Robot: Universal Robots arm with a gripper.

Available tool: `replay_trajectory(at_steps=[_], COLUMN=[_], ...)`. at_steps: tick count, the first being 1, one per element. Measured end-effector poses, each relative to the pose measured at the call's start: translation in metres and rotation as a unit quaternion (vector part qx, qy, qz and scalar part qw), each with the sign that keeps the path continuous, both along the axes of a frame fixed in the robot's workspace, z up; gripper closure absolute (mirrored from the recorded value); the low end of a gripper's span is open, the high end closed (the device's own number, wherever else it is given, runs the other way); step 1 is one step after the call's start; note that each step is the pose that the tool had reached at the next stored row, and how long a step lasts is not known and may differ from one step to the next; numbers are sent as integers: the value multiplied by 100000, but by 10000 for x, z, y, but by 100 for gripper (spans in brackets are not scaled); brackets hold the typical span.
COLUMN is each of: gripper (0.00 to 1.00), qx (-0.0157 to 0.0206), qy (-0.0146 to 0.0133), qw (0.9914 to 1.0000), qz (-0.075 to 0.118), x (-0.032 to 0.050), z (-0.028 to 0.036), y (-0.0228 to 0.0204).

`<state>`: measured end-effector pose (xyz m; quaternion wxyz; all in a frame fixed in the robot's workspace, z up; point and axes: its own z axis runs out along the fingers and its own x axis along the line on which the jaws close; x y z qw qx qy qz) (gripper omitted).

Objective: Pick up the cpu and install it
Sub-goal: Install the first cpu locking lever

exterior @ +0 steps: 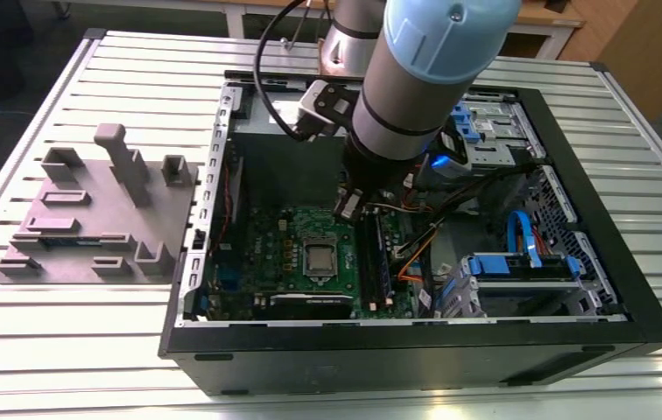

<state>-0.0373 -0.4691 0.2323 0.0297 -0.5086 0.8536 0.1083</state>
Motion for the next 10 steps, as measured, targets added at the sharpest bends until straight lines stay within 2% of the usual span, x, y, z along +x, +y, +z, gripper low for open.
replay_trajectory(at_steps=[7, 10], gripper=[90, 90], qx=[10, -147], qy=[-7, -3], qw=[99998, 99990], qz=[598, 1401], x=[-35, -52], z=[32, 34], y=[-2, -4])
